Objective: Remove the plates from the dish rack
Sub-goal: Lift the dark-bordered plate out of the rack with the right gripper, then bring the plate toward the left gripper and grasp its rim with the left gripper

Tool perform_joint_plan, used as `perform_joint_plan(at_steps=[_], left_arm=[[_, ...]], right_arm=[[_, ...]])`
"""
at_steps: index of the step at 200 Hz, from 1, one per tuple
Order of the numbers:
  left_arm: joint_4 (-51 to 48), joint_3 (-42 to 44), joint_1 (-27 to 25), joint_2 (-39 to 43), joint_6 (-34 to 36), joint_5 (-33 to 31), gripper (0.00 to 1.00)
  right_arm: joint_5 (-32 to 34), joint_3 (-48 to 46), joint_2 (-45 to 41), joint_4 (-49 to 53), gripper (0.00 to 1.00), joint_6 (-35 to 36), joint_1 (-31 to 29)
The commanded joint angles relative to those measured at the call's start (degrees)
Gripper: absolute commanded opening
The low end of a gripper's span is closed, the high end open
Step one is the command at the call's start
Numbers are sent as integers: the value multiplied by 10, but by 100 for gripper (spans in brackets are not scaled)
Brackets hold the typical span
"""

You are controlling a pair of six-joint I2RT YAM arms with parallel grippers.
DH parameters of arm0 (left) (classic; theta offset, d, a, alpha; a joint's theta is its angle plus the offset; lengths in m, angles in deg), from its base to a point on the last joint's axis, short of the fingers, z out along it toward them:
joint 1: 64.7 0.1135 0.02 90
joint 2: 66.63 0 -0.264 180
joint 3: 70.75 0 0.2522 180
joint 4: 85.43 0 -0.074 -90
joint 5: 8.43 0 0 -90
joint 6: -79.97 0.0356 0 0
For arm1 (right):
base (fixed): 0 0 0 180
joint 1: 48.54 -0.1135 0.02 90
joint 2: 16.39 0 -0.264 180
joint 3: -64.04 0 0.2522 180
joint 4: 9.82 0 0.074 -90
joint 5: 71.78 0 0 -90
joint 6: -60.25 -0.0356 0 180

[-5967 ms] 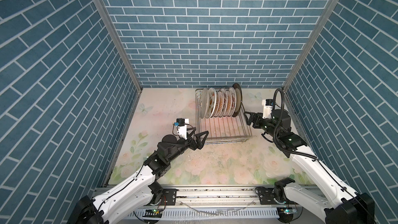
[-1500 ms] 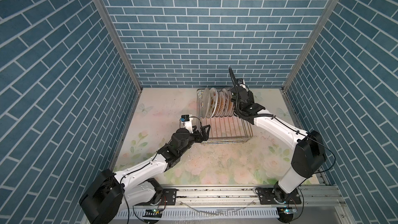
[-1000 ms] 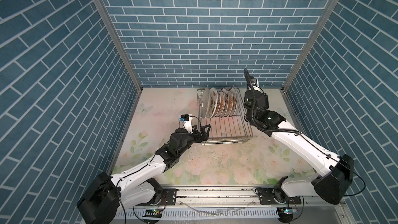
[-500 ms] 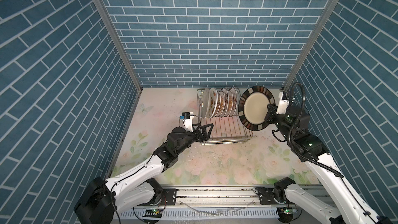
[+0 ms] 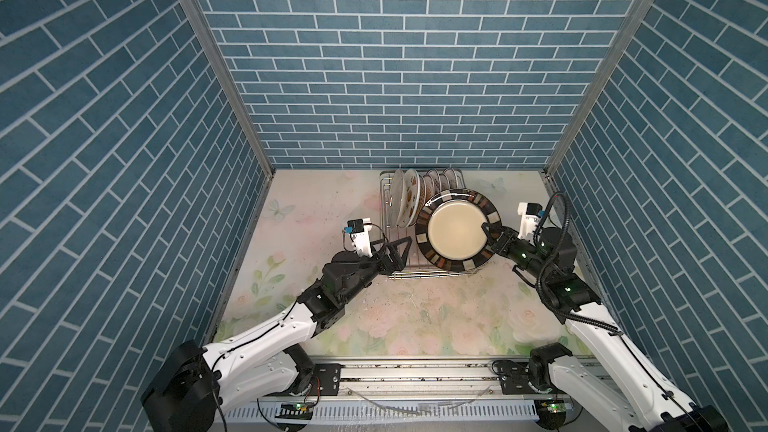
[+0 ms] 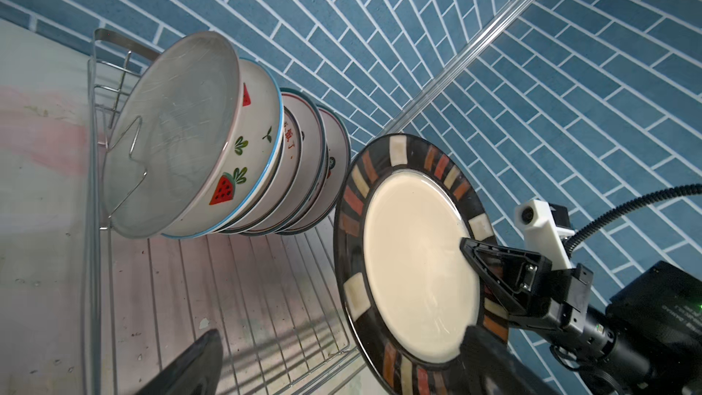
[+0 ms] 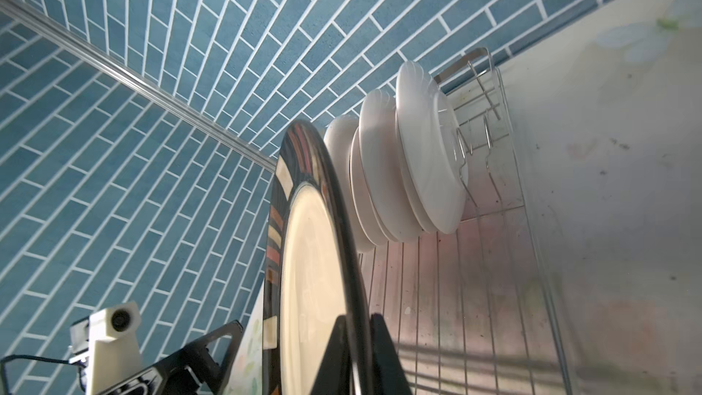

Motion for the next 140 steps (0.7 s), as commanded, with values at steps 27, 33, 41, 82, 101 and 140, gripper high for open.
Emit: perform_joint_plan(at_steps=[27,33,41,82,101,140], left_arm=[[-4,16,-38,18,-36,-59,100],[5,22,-39,17,-45,-63,100],[27,28,-39,10,-50,-62,100],[-4,-4,-95,-19,-21,-173,97],[26,-3,-96,-41,-27,-173,93],[81,-14,-96,-85,-33,-135,84]], right_arm=[[-8,-90,-24,-299,0,-192,2],[-9,-96,-21,-310,0,-197,2],[-21,-95,-16,-317,0,-194,1],[-54,-98,-10,-329,0,-179,-7],[-41,-114,-19,-336,0,-172,-15],[-37,-138,-4,-374,0,-167,-34]])
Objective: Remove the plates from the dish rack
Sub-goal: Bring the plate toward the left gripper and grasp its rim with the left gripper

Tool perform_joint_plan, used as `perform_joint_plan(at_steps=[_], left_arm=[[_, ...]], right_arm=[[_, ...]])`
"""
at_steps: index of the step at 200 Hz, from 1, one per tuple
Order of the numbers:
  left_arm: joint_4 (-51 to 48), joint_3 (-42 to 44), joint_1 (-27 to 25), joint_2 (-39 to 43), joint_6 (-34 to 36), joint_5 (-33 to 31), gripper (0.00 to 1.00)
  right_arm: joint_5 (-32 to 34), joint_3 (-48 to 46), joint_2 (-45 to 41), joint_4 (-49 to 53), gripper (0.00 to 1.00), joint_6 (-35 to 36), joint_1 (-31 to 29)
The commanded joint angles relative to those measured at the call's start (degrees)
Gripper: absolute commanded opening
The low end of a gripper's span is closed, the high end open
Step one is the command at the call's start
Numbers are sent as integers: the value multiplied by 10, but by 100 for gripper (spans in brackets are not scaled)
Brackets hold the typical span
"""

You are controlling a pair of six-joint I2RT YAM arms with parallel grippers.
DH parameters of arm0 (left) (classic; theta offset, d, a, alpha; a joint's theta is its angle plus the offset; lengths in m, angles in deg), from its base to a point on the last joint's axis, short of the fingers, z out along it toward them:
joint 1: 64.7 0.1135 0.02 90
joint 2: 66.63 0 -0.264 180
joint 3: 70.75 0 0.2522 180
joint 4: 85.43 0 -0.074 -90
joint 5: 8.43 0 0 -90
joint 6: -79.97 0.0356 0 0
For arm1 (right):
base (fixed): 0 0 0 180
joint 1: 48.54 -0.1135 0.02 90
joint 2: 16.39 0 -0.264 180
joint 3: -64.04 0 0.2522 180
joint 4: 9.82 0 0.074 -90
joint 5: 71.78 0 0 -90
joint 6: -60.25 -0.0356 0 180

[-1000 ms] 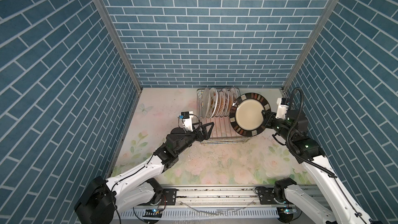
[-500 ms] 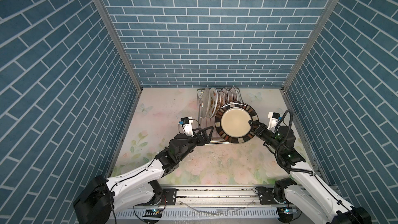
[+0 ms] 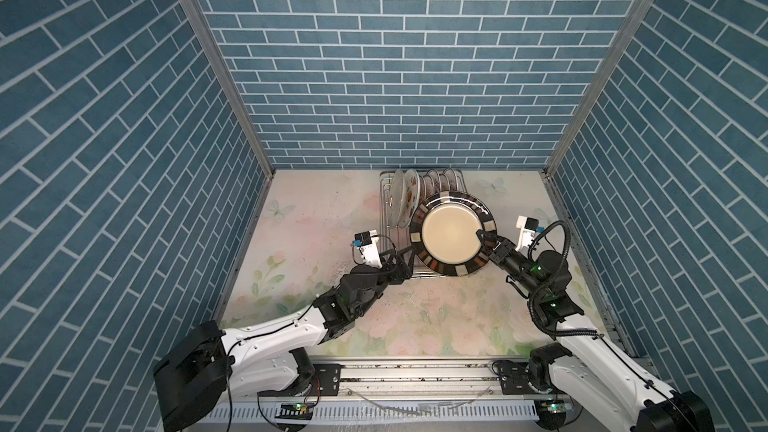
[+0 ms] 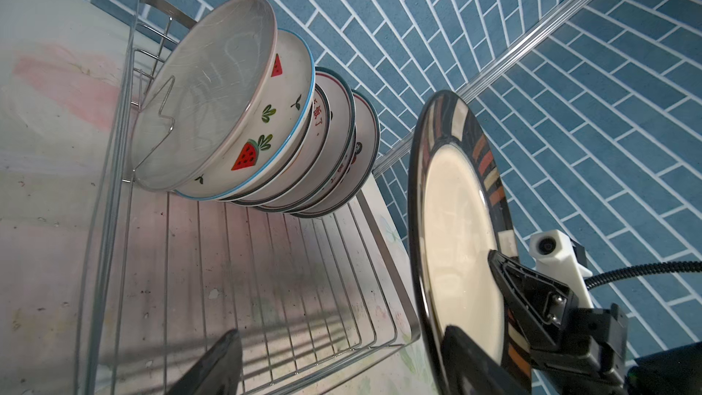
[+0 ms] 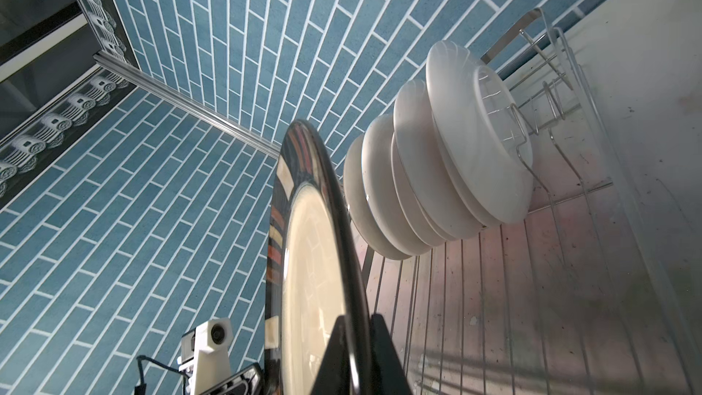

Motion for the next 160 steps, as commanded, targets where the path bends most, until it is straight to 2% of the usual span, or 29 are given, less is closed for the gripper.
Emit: perform_joint_plan(at_steps=[1,27,44,60,99,124,155,160], left_arm=[[32,-24,-3,-20,5,11,84],[36,-35,-3,-38,4,25,83],[33,-40,-2,-43,4,25,76],[21,-48,-2,-47,2,39,64],[43,-18,-2,-27,-21,41,45],[5,-24,-1,-7,-18,44,44],[-3,-34,6,-20,-21,65,44],[-2,-35,10,-23,-24,72,39]], right_arm=[[-7,-4,-7,-123,0,-45,-14],[10,-1,15,-131,0,-32,-31],[5,6,45,-156,0,-32,-45],[-4,14,78,-185,0,-35,-60],[-2,33,115,-185,0,-19,-67],[1,41,122,-176,0,-12,-67],[-12,46,145,-203,0,-19,-73],[-12,46,148,-205,0,-18,-73]])
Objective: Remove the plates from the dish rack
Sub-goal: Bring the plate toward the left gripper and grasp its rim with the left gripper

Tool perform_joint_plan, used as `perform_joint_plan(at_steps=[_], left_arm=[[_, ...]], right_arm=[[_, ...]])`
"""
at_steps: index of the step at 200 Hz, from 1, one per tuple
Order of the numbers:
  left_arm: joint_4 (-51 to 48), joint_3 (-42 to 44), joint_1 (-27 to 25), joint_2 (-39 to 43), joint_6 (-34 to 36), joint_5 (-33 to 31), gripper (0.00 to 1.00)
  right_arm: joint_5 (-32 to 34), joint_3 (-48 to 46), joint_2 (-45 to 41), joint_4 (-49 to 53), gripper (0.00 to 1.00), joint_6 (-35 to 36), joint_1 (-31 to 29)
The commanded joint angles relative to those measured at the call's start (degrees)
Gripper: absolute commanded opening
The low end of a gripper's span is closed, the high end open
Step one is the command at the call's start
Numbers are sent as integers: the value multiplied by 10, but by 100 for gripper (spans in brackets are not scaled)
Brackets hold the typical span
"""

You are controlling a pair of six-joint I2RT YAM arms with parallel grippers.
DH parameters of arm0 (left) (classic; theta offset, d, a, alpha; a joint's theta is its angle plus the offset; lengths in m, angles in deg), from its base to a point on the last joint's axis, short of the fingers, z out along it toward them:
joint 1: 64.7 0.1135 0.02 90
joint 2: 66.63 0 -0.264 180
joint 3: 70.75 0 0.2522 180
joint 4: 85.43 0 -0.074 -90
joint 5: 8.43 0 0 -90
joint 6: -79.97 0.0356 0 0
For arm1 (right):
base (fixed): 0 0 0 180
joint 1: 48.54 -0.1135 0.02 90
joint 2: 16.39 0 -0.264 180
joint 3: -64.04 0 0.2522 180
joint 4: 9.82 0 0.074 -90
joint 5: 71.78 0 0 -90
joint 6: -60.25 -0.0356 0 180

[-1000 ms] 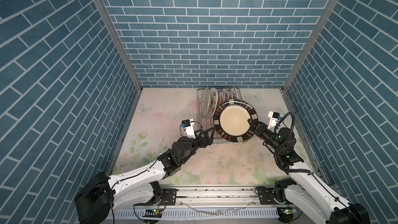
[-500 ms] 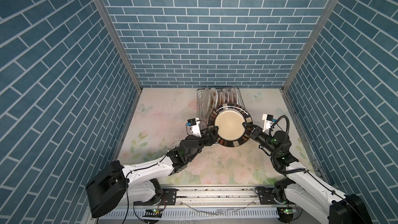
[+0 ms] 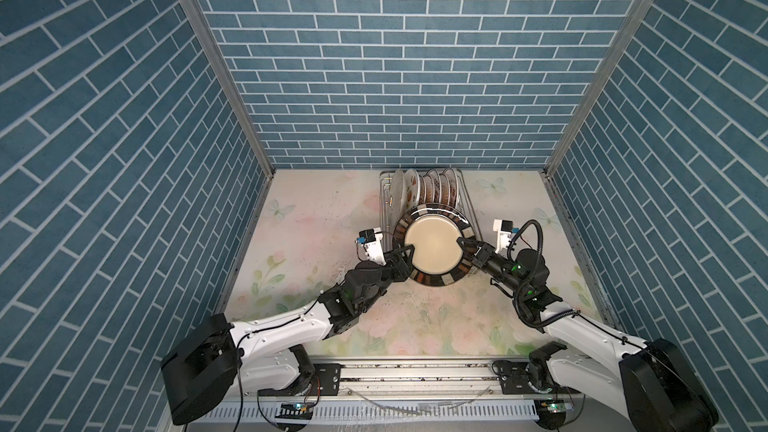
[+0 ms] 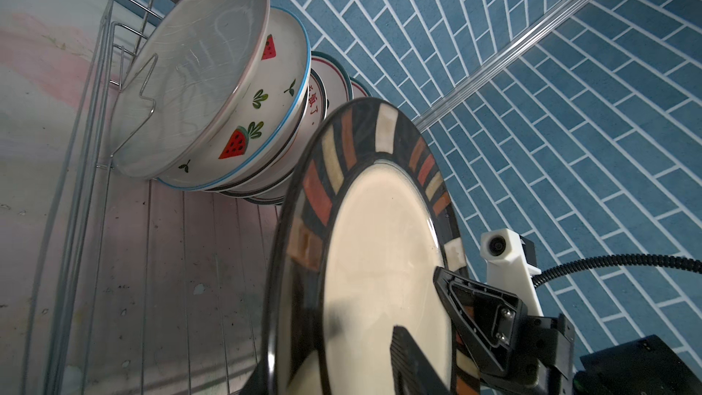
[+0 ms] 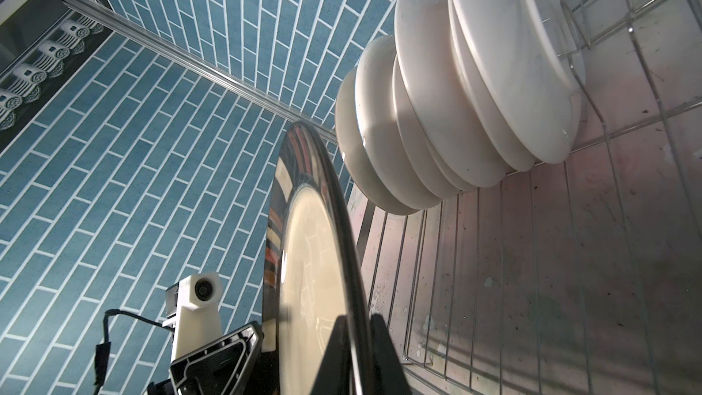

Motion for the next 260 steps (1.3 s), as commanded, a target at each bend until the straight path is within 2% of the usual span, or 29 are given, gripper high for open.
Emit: perform_joint_plan(at_steps=[1,12,46,86,102,130,167,184,209,219,260], left_arm=[[10,-17,5,-3,-3,47,38],[22,-14,13,-10,-12,62,32],[28,-7,17,-6,-13,63,32],[31,-17,41,-29,-34,127,32],[42,-13,53,-37,-48,148,26],[56,2,54,-33,-58,143,25],[39,4,54,-17,-58,131,11],[36,5,54,-13,-58,127,11],[43,8,54,-16,-57,127,0],[55,12,56,-16,-57,131,0],[89,18,57,-11,-54,143,0]], right_arm=[[-5,49,7,-92,0,-11,-7],[-4,51,11,-92,0,-11,-8],[-3,49,15,-94,0,-6,-7],[-10,48,22,-109,0,-4,-8],[-10,44,23,-115,0,-4,-8],[-7,32,22,-126,0,-7,-10],[-8,34,20,-124,0,-6,-10],[-8,27,22,-134,0,-9,-10],[-6,21,25,-143,0,-10,-10],[-7,20,27,-143,0,-9,-10],[-22,24,43,-155,28,-9,-11]])
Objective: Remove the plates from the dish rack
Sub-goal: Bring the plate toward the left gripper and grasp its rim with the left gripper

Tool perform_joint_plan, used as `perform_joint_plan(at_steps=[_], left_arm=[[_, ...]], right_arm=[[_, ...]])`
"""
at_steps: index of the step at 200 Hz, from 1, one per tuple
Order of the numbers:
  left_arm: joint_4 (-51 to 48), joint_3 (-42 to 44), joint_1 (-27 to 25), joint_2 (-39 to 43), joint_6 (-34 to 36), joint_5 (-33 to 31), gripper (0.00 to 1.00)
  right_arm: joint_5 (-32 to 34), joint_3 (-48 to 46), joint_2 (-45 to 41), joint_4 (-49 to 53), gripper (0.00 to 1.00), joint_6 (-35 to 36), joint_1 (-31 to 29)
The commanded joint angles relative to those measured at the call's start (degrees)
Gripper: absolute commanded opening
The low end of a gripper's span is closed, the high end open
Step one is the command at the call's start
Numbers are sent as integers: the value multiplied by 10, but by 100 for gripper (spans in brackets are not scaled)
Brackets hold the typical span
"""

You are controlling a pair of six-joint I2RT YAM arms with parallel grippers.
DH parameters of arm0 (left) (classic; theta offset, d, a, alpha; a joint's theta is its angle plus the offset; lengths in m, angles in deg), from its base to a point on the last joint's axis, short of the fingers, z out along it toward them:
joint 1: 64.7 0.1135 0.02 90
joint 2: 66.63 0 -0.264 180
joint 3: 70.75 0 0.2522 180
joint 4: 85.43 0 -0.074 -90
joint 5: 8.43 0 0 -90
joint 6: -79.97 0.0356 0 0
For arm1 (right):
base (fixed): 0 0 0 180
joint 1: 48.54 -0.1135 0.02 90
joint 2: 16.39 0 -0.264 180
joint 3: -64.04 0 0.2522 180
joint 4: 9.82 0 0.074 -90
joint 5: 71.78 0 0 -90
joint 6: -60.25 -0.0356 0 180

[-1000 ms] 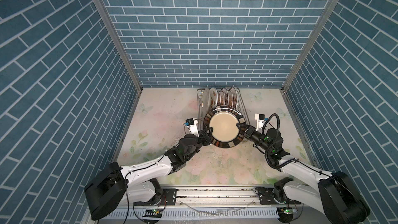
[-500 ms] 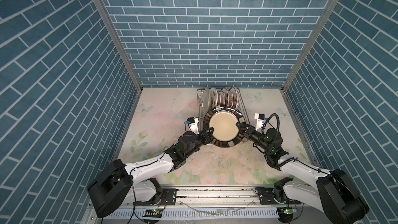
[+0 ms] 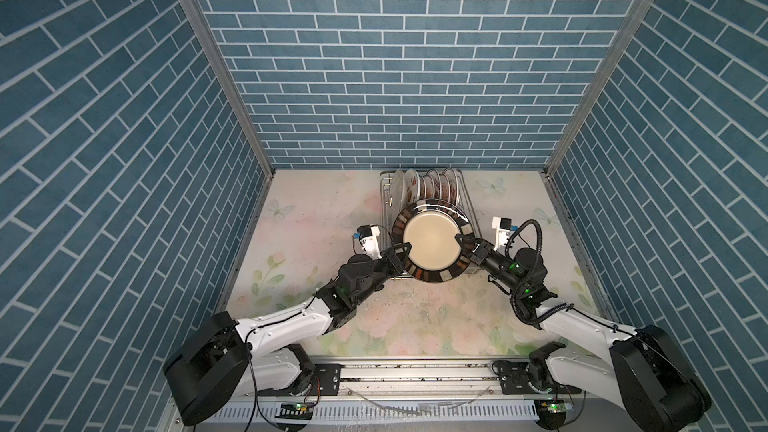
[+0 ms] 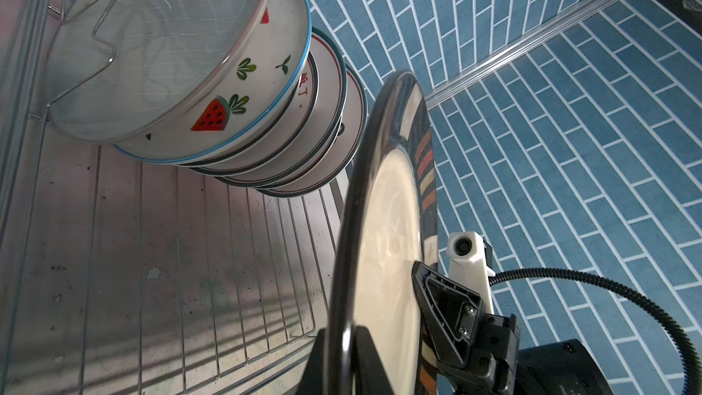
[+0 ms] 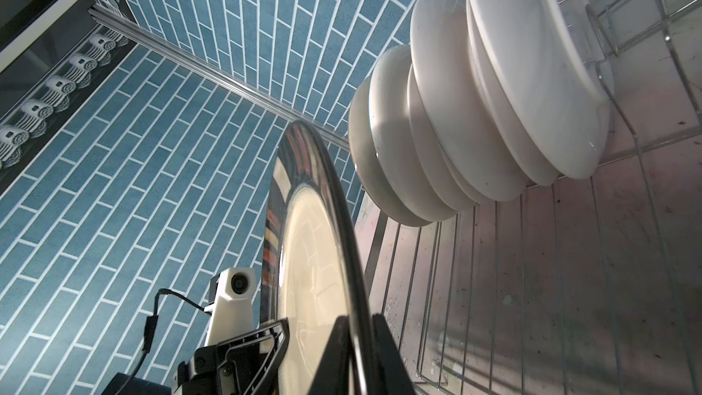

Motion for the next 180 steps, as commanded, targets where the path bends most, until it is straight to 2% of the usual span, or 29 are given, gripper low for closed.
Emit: perform_joint_plan(at_steps=[1,59,76,85,171,180], left_arm=[[34,4,-2,6,23,20,0],[45,3,2,5,10,19,0],[42,5,5,9,9,14,0],[41,5,8,11,6,17,0],[70,23,72,29,-33,75,0],[76,27,77,32,-52,78,0]], right_arm=[[-21,22,5,-87,29,7,-8],[-41,25,36,-125,67,-7,-8],[-45,25,40,-131,84,-14,-9],[-43,23,40,-131,89,-14,-9],[-33,31,18,-66,96,23,-10],[-32,32,18,-62,96,25,-10]])
